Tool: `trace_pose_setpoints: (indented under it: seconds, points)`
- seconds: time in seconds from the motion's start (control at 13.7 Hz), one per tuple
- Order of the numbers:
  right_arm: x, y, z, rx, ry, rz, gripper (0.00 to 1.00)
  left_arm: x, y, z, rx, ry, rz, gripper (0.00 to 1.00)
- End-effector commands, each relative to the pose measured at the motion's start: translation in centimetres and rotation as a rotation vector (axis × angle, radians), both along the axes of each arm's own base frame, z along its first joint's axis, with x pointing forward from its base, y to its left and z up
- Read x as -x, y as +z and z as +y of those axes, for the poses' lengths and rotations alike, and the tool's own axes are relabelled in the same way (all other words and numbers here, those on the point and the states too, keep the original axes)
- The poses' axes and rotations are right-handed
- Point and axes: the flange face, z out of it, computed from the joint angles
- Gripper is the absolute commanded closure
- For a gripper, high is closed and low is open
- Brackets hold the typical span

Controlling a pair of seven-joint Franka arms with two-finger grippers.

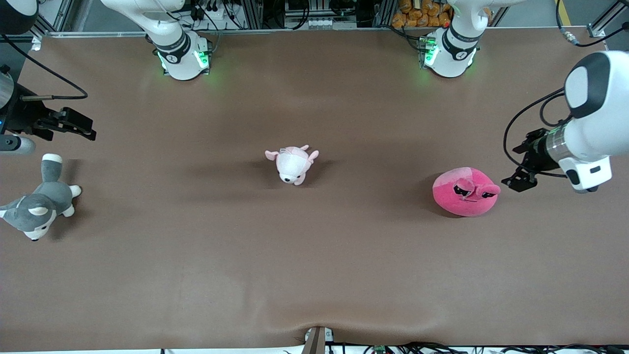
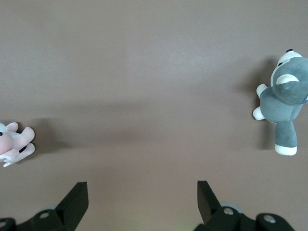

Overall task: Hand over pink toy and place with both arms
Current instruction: 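Move the left gripper down over the pink plush toy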

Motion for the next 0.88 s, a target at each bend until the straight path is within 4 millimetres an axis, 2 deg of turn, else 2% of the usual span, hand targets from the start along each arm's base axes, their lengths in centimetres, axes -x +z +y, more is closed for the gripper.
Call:
trace_pose_setpoints:
  seconds: [0.0, 0.29, 0.58, 0.8]
  points:
    - [-0.2, 0.4, -0.4, -0.014, -0.016, 0.0, 0.0, 0.7, -1.9, -0.1, 0.01, 0.056, -0.026, 0.0]
    - [-0.3, 0.4, -0.4, -0.015, -0.019, -0.001, 0.0, -0.4, -5.3, -0.1, 0.004, 0.166, -0.012, 0.0]
    - [-0.3, 0.5, -0.3, -0.018, -0.02, -0.009, 0.0, -1.2, -6.7, -0.1, 0.032, 0.222, -0.009, 0.0]
    - [-0.4, 0.5, -0.3, -0.018, -0.02, -0.01, 0.0, -1.8, -9.1, -0.1, 0.038, 0.233, 0.002, 0.0]
